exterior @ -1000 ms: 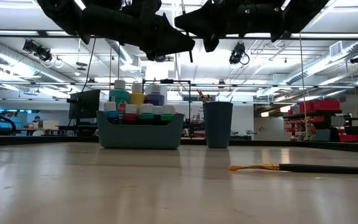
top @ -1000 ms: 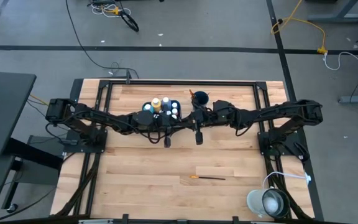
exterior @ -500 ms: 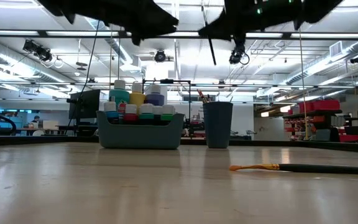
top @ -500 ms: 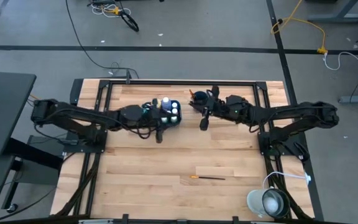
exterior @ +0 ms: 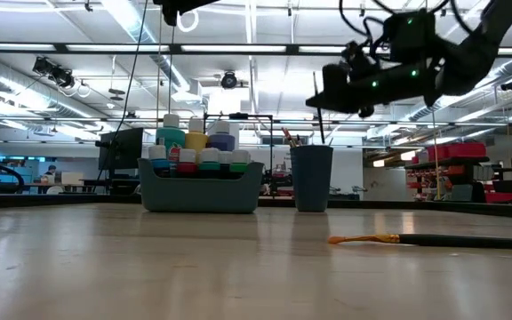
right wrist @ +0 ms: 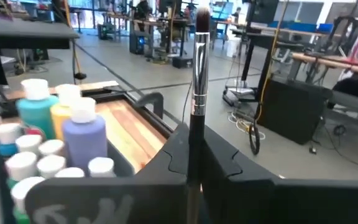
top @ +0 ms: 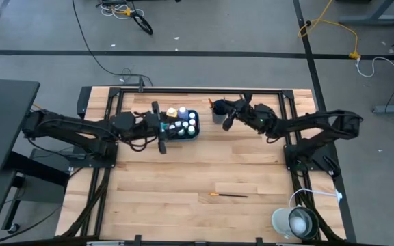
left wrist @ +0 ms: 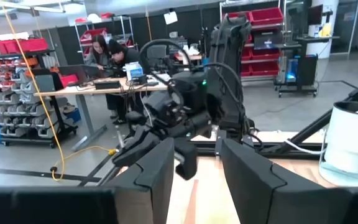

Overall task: Pick & Place Paint Supplies
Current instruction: Put the silver paint brush into the blue cup, then put the gold paint brush into the blue cup

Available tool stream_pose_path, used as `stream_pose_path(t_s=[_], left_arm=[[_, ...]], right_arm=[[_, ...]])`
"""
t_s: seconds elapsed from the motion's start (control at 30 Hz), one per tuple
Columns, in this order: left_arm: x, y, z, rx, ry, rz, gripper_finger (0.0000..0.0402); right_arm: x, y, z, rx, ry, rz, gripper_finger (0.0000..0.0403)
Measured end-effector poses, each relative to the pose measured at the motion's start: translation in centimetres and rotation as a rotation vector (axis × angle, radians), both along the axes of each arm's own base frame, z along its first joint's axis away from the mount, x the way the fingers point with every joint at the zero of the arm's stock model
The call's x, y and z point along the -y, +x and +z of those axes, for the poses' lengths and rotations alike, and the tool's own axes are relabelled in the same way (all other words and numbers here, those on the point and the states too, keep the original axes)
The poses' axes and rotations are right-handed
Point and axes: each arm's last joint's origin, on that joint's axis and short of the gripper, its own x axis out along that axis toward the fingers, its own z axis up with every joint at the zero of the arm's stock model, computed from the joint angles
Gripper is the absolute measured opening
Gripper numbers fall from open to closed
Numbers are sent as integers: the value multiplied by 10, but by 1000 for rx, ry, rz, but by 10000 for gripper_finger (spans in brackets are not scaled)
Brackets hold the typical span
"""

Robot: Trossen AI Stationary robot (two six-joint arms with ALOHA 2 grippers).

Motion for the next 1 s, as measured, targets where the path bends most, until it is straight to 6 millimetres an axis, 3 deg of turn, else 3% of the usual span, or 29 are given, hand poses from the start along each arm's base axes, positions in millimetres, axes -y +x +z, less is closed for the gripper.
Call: stream_pose_path(t_s=[0.33,0.47,1.0], left_arm=[[0,0,0,-1,-6,3,141],[0,0,0,-1,-7,2,140],[0,0,0,-2,-3,3,140]], right_arm=[[23,8,-37,-12,55,-53,14],[27,8,-48,-39,84,-67,33],[27,9,-50,-57,72,-60,71]])
